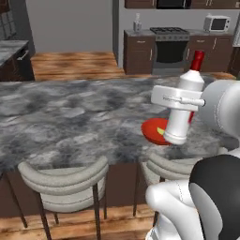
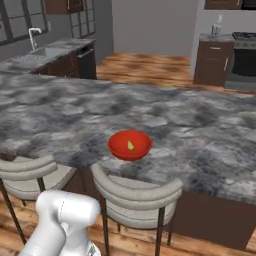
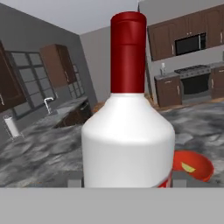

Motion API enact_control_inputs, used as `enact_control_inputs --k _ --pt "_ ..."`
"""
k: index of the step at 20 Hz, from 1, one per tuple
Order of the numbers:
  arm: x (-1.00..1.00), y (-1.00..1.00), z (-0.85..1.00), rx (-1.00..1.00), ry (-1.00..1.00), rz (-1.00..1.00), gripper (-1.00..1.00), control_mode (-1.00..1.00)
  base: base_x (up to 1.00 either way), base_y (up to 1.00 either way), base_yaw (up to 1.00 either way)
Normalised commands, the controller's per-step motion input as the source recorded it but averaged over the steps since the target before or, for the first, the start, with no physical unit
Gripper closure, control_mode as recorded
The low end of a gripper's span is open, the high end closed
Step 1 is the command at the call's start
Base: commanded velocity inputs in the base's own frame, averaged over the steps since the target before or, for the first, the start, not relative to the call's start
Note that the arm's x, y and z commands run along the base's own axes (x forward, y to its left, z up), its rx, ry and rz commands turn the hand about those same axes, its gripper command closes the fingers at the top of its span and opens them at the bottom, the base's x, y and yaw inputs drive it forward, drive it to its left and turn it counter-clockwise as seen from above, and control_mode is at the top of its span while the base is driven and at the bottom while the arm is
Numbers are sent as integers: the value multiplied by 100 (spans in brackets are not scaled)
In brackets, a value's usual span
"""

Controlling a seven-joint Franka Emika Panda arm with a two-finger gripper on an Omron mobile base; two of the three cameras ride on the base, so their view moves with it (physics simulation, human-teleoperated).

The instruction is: There is a bowl on the dining counter. Grab a lemon wedge from the fridge and place it in the bowl. Then get the liquor bottle and glass cup from the cabinet and place them next to the bowl.

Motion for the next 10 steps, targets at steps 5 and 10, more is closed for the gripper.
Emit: enact_control_inputs --k 5,10 --pt "0 0 0 0 0 0 100 100 89 49 -43" --pt "0 0 0 0 0 0 100 100 82 51 -42"
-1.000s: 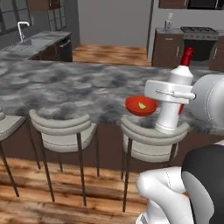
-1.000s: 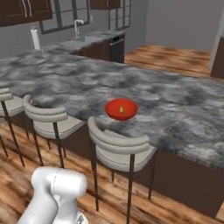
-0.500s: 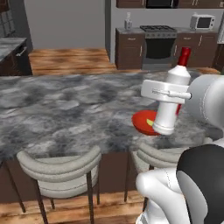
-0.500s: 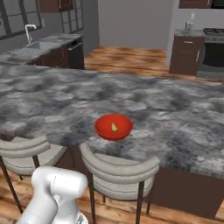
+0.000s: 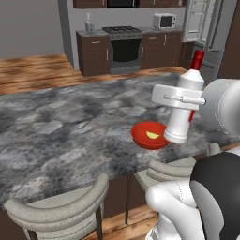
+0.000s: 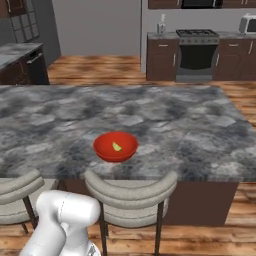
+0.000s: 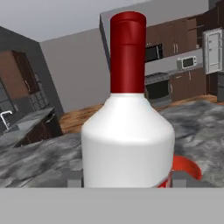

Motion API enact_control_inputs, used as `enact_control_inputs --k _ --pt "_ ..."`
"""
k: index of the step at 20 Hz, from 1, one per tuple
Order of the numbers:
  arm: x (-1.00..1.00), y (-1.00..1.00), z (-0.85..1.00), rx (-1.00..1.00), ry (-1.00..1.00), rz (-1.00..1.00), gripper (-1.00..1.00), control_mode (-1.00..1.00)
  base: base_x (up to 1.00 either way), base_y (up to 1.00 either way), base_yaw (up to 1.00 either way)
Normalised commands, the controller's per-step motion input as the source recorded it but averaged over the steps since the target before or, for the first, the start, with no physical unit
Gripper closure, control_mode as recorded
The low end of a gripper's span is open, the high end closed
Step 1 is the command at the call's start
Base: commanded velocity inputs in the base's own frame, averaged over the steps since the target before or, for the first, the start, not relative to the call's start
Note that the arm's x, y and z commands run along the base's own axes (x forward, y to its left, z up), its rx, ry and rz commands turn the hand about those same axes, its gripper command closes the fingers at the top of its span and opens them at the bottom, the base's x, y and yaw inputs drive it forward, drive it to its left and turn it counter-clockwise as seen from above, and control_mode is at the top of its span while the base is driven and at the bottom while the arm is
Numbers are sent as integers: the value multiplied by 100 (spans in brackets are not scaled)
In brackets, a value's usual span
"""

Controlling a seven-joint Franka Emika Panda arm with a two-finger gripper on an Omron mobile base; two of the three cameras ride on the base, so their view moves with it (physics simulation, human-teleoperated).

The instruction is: There is a bowl on the dining counter. Grab a lemon wedge from the fridge and place it in the bowl. Then get the liquor bottle and glass cup from the cabinet and place them next to the bowl.

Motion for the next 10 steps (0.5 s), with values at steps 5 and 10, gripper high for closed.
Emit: enact_control_inputs --k 5,10 --pt "50 42 -23 -2 2 -9 100 -100 25 27 -13" --pt "100 22 -59 -5 11 19 100 -100 0 0 0"
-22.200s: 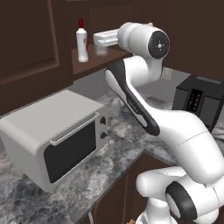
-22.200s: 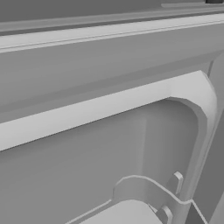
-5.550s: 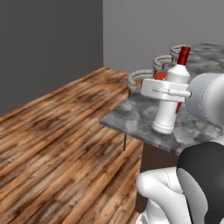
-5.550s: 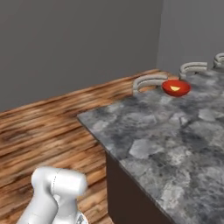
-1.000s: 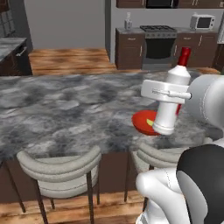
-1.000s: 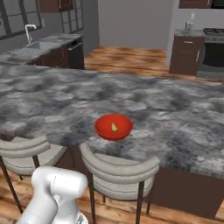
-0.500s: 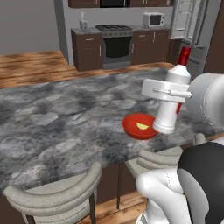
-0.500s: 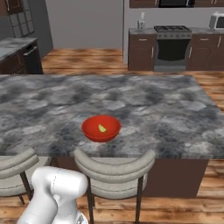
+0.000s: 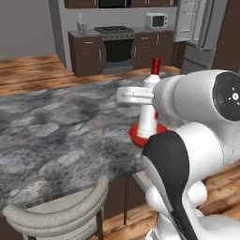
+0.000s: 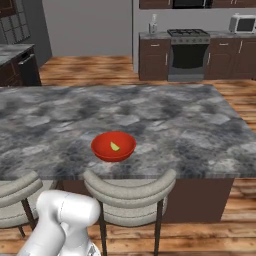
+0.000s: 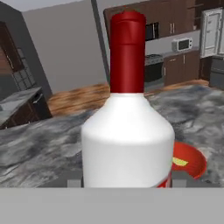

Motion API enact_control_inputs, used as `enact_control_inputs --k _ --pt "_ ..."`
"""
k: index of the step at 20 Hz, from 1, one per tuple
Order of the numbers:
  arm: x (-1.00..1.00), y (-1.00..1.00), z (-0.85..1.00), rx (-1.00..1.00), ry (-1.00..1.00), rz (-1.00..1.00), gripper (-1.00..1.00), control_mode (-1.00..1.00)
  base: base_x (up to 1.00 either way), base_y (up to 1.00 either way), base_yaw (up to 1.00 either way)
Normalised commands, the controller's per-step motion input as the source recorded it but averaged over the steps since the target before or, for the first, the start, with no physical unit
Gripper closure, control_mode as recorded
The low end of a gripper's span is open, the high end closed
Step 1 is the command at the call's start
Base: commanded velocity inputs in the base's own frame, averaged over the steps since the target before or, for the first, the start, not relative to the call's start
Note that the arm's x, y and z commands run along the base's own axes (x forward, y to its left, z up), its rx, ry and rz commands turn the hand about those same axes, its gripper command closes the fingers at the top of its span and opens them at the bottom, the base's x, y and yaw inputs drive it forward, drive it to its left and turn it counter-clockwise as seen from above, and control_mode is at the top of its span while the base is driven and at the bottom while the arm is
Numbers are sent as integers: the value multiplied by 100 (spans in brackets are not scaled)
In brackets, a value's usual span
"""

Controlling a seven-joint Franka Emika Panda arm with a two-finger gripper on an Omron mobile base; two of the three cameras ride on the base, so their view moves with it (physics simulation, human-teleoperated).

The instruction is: There is a bowl on the dining counter. Grab a lemon wedge from the fridge and place it in the bowl. Then get the liquor bottle and glass cup from the cabinet and place them next to the bowl.

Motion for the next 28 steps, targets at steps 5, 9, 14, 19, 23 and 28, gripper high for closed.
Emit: enact_control_inputs --k 5,9,14,19,23,28 --pt "82 -5 -57 0 0 54 100 -100 0 0 0" --pt "52 -3 -50 0 -5 61 100 -100 0 0 0" --pt "31 7 -59 0 -7 56 100 -100 0 0 0" --pt "10 29 -60 0 1 48 100 -100 0 0 0" --pt "19 25 -34 0 4 29 100 -100 0 0 0" --pt "37 10 -31 0 1 3 100 -100 0 0 0"
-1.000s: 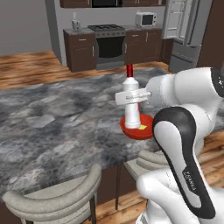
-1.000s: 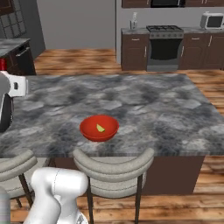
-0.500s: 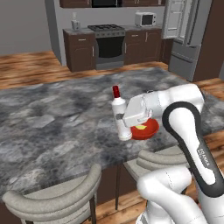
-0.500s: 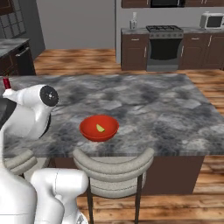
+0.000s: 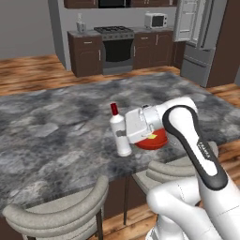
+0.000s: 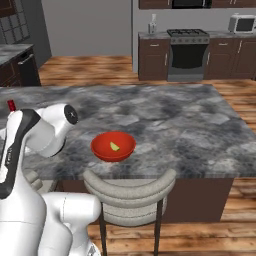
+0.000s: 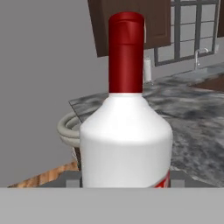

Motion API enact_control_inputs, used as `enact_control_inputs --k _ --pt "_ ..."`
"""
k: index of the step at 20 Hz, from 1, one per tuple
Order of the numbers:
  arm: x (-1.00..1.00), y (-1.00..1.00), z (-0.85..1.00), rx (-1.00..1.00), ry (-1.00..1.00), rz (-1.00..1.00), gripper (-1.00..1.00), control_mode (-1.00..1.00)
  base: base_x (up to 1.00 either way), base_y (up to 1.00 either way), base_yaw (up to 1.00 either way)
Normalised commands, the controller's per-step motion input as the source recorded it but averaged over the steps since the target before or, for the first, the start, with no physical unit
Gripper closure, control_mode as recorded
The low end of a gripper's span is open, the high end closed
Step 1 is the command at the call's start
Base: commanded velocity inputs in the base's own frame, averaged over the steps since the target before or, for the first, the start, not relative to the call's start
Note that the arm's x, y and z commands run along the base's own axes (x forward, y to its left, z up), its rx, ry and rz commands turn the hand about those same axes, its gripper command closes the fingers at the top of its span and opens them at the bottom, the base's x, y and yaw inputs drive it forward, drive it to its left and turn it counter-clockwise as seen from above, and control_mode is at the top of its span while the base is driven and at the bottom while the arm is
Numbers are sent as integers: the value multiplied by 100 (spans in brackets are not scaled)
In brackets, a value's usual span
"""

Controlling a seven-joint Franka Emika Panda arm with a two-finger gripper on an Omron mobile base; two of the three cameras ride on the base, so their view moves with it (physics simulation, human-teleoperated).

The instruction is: There is a bowl on the dining counter. Grab a lemon wedge from the fridge and place it in the bowl. Then get the liquor bottle and glass cup from the cabinet and place them next to the bowl.

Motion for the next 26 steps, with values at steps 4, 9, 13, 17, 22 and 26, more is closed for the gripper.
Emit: enact_control_inputs --k 4,9,13,17,22,26 --pt "39 0 -22 0 -6 -1 100 -100 0 0 0" --pt "35 0 -18 1 -14 -1 100 -100 0 0 0" --pt "25 0 -20 6 -15 0 100 -100 0 0 0" --pt "22 -3 -25 12 -3 0 100 -100 0 0 0" --pt "15 -12 -13 14 0 0 100 -100 0 0 0" --pt "26 -24 0 10 0 0 100 -100 0 0 0"
